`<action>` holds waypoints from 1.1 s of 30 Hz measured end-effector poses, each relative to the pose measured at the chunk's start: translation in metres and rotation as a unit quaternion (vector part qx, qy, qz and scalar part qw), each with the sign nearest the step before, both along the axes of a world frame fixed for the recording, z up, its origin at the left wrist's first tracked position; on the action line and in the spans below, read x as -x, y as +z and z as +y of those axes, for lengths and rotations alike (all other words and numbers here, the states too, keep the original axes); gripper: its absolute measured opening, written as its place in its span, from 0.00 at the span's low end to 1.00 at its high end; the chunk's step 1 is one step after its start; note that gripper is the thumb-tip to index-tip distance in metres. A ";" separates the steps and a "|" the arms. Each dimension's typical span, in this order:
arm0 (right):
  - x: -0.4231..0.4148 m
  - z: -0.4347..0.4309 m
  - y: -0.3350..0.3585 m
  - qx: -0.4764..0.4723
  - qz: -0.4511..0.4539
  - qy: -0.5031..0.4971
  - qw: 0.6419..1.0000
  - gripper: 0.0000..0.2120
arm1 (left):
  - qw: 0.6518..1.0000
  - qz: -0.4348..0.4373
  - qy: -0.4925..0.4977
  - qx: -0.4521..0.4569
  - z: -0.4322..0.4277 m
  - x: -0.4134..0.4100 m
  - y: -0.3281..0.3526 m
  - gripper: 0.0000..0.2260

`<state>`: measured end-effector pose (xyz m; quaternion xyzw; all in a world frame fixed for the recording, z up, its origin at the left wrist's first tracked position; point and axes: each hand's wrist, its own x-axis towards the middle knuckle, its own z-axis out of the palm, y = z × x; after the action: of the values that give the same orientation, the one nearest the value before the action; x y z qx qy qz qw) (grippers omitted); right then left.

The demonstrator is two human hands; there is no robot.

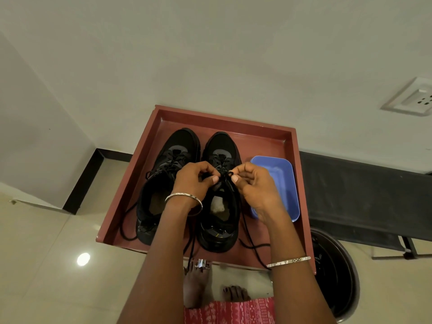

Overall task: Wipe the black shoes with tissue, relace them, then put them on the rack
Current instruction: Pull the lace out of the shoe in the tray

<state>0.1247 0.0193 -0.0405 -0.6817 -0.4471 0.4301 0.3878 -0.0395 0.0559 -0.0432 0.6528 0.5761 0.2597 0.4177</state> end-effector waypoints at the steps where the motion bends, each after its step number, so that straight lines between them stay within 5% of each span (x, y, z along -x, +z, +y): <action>1: -0.001 0.000 0.000 0.007 0.002 -0.004 1.000 0.09 | 0.999 0.029 -0.004 -0.026 0.001 -0.002 -0.001 0.06; 8: -0.001 0.000 0.003 0.017 0.002 -0.006 1.000 0.10 | 0.987 0.127 -0.058 -0.080 0.004 -0.011 -0.005 0.03; 15: -0.001 -0.001 0.003 0.018 -0.002 -0.003 1.000 0.12 | 0.996 -0.053 -0.078 -0.005 0.001 0.004 0.001 0.07; 27: -0.003 0.001 -0.002 0.017 0.010 -0.005 1.000 0.10 | 0.997 0.040 -0.058 -0.018 0.002 0.012 0.004 0.13; 33: -0.002 0.002 -0.002 0.016 0.000 -0.005 1.000 0.07 | 0.998 0.046 -0.026 -0.045 0.004 0.003 0.006 0.07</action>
<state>0.1271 0.0210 -0.0424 -0.6905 -0.4365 0.4350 0.3789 -0.0421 0.0594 -0.0371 0.6970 0.5649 0.2443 0.3679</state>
